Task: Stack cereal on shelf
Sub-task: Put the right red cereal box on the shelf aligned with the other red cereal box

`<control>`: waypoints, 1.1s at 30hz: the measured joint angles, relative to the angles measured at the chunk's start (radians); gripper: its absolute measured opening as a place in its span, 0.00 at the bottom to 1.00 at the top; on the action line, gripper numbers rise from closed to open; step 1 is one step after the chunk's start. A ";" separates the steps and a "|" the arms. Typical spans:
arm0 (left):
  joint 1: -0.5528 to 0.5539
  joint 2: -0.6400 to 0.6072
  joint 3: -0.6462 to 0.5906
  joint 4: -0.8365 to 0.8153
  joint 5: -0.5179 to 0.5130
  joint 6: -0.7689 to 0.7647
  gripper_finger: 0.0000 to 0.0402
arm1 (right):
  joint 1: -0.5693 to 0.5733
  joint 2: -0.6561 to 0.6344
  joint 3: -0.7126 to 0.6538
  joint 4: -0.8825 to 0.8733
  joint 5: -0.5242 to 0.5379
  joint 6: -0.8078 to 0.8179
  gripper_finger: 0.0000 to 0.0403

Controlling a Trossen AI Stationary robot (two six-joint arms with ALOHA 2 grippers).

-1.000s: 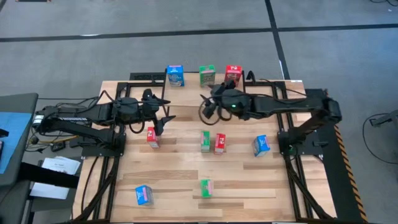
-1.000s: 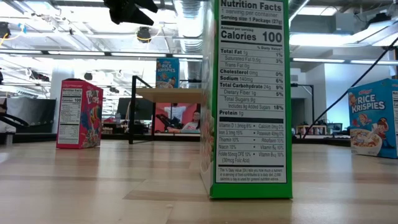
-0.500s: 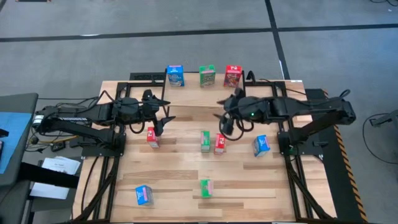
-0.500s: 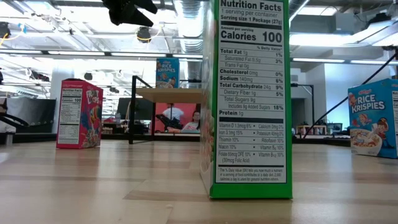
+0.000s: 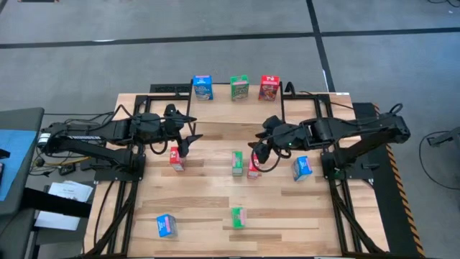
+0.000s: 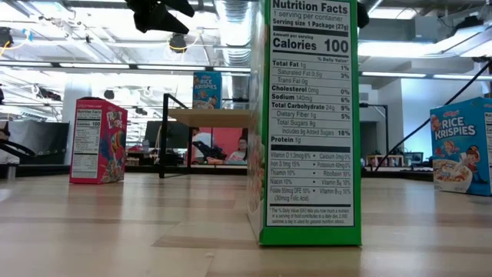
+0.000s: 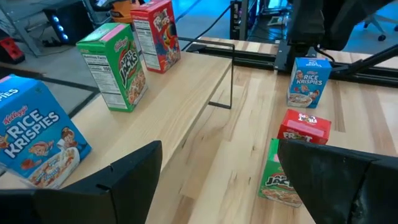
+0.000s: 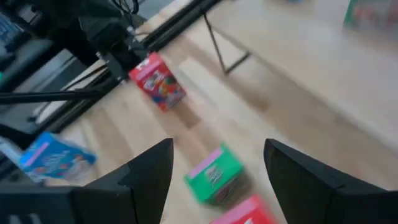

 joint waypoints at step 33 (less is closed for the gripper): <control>0.000 0.000 0.000 -0.051 0.009 -0.009 0.77 | -0.029 0.212 0.000 -0.240 -0.342 0.370 0.69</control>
